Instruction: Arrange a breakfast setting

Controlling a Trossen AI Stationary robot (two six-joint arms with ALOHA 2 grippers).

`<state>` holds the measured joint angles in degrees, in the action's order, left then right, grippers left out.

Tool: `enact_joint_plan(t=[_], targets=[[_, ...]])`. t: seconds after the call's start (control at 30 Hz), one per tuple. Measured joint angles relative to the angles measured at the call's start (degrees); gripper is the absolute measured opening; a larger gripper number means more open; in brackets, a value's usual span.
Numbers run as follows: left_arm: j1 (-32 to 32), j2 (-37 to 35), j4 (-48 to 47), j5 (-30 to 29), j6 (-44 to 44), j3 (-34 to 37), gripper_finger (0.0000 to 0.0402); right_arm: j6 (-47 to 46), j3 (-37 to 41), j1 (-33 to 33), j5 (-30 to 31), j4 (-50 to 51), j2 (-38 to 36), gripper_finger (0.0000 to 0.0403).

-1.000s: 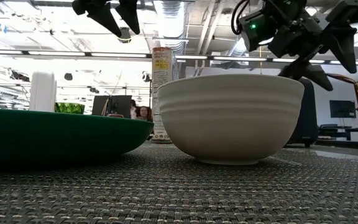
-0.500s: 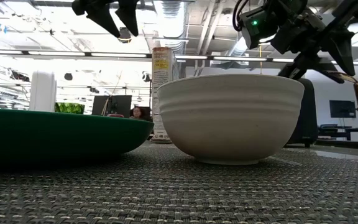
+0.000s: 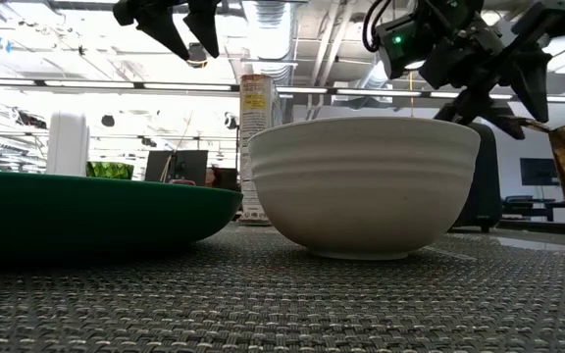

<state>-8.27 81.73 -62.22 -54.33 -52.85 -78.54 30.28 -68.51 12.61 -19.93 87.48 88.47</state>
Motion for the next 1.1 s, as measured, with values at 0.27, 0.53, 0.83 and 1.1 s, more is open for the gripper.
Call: enact_joint_plan(t=[0.27, 0.53, 0.83, 1.1], targets=[[0.0, 0.0, 0.0, 0.0, -0.3, 0.0, 0.0281, 1.0, 0.0, 2.1, -3.6, 0.0, 0.0, 0.0208], [0.0, 0.0, 0.0, 0.0, -1.4, 0.0, 0.0281, 2.6, 0.0, 2.0, -5.7, -1.9, -0.5, 0.0201], [0.0, 0.0, 0.0, 0.0, -1.4, 0.0, 0.0281, 2.8, -2.3, 0.7, -5.7, 0.4, -0.5, 0.0198], [0.0, 0.0, 0.0, 0.0, -1.4, 0.0, 0.0281, 2.8, -7.9, -2.0, -5.7, 0.7, -0.5, 0.0198]])
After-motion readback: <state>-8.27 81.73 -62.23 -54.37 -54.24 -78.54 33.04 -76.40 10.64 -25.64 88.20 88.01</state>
